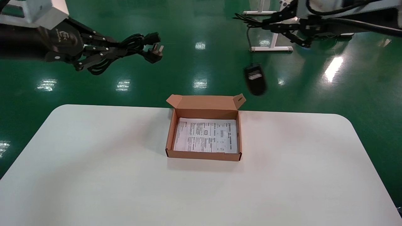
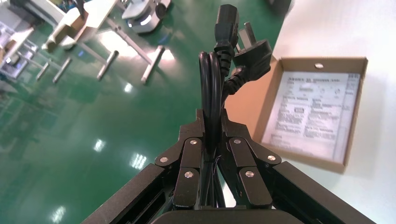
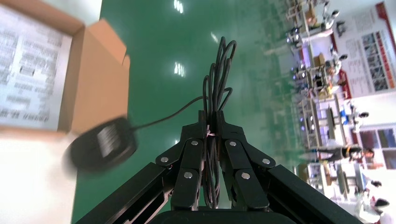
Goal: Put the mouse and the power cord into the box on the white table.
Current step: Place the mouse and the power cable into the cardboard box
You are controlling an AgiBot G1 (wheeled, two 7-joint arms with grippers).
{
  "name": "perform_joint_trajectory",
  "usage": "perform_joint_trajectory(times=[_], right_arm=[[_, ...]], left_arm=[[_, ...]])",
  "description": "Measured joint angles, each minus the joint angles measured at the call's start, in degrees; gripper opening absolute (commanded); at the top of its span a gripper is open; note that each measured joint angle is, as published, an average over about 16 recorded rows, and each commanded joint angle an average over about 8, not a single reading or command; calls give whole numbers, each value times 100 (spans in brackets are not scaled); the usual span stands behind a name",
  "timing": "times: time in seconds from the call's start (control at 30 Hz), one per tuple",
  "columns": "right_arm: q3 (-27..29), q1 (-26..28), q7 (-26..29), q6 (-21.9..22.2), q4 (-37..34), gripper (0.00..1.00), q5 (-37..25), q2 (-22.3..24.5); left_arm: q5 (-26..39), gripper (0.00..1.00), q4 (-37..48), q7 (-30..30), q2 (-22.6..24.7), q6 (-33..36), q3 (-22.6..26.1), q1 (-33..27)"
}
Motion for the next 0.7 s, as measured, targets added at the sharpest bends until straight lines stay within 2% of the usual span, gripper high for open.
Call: perform_joint_trajectory(times=[0.4,0.7], right_arm=[[-21,-308,79,123,27,0,125,-525],[-153,-723,-174,129,-58,0,74,-834]], left_arm=[[101,0,707,356,433,-47,51,-295],[156,0,1288,684,626,-39,86,-383]])
